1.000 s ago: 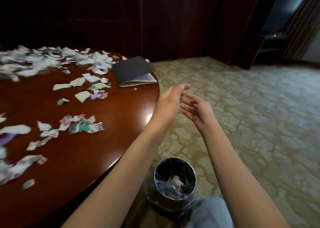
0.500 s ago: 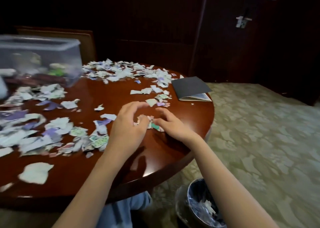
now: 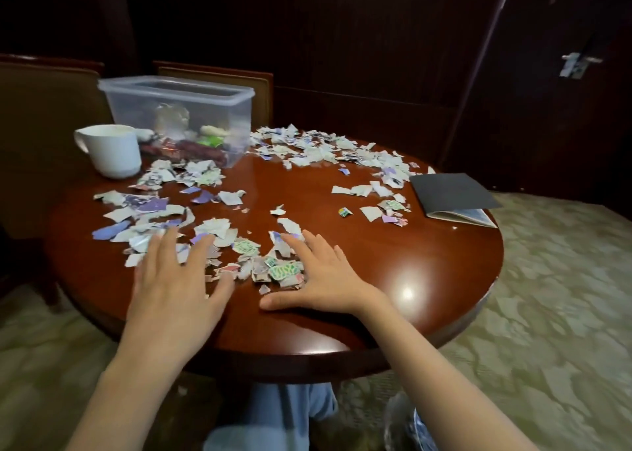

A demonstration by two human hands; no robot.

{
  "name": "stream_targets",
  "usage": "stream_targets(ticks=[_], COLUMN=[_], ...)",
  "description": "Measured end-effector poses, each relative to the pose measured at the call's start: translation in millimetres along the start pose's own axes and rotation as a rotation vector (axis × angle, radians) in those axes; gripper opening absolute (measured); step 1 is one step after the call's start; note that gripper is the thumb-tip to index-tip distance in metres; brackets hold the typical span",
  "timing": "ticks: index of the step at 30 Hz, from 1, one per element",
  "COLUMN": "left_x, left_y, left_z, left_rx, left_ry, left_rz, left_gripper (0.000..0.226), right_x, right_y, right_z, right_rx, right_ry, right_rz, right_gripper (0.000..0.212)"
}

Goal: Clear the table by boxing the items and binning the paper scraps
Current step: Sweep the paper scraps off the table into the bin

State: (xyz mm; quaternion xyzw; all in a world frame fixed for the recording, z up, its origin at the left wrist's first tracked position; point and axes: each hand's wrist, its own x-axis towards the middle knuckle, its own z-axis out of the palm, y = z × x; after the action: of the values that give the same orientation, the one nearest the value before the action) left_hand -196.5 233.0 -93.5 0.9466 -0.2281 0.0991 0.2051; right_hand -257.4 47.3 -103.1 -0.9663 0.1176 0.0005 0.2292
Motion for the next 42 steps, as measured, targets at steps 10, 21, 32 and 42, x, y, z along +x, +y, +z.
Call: stream_targets(ticks=[10, 21, 32, 42], left_x=[19.0, 79.4, 100.8, 126.4], left_y=[-10.7, 17.1, 50.6, 67.6], left_z=[16.6, 43.6, 71.6, 77.3], left_rx=[0.102, 0.07, 0.038, 0.03], left_ry=[-0.319, -0.527, -0.302, -0.124], left_rz=[-0.078, 0.217, 0.448, 0.581], left_gripper=[0.086, 0.103, 0.04, 0.03], right_x=[21.5, 32.1, 45.7, 46.7], right_y=[-16.6, -2.9, 7.3, 24.5], right_z=[12.1, 11.7, -8.4, -21.6], right_rx=[-0.17, -0.167, 0.326, 0.716], right_ry=[0.08, 0.254, 0.506, 0.67], right_rz=[0.02, -0.105, 0.147, 0.345], right_gripper=[0.078, 0.037, 0.024, 0.031])
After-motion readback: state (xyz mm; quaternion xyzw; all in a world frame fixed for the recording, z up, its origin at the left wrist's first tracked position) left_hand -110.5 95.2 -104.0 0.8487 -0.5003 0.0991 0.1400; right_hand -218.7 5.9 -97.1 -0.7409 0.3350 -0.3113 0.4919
